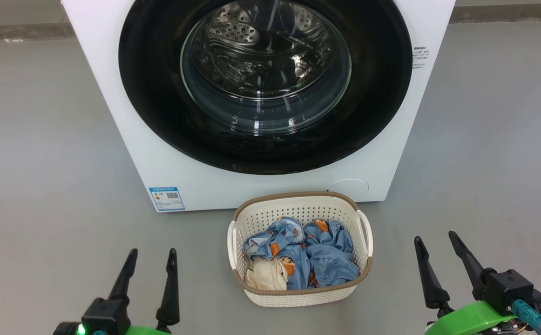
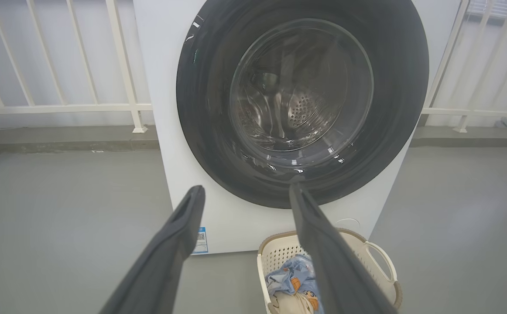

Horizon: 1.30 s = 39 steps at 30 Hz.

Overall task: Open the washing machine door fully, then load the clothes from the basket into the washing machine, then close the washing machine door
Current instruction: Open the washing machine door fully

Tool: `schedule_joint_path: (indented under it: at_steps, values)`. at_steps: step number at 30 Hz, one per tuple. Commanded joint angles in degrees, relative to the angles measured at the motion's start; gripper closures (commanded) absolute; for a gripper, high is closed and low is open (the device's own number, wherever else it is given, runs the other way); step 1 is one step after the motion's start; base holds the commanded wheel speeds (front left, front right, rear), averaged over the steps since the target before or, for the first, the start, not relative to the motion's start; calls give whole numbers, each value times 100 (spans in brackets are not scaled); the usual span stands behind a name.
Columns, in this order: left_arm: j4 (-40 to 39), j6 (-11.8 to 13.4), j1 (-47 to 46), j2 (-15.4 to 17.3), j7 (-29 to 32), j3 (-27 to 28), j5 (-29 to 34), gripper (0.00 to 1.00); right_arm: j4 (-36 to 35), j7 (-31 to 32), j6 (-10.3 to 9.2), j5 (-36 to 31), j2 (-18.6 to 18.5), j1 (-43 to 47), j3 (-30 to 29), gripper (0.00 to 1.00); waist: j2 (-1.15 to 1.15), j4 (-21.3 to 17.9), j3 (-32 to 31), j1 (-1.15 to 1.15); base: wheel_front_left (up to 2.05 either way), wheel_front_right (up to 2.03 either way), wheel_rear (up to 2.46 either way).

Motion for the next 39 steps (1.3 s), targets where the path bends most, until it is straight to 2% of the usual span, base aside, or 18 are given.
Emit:
schedule_joint_path:
  at_steps: [1, 11, 30, 39]
  values:
    - [-141, -69, -63, 22, -37, 170, -5, 0, -128, -65, 9, 45, -54, -204, 154, 0, 0, -1, 0, 0, 55, -5, -50]
    - [-178, -96, -44, 21, -37, 160, 94, 0, -125, -66, 9, 69, -54, -209, 161, 0, 0, -12, 11, 0, 96, 34, -130]
    - [-301, -78, -92, 21, -37, 166, 58, 0, -91, -68, 9, 97, -54, -248, 100, 0, 0, 6, 66, 0, 125, 112, -237]
    - [-316, -31, -97, 21, -37, 166, 96, 0, -86, -68, 9, 107, -54, -255, 98, 0, 0, 11, 85, 0, 52, 52, -105]
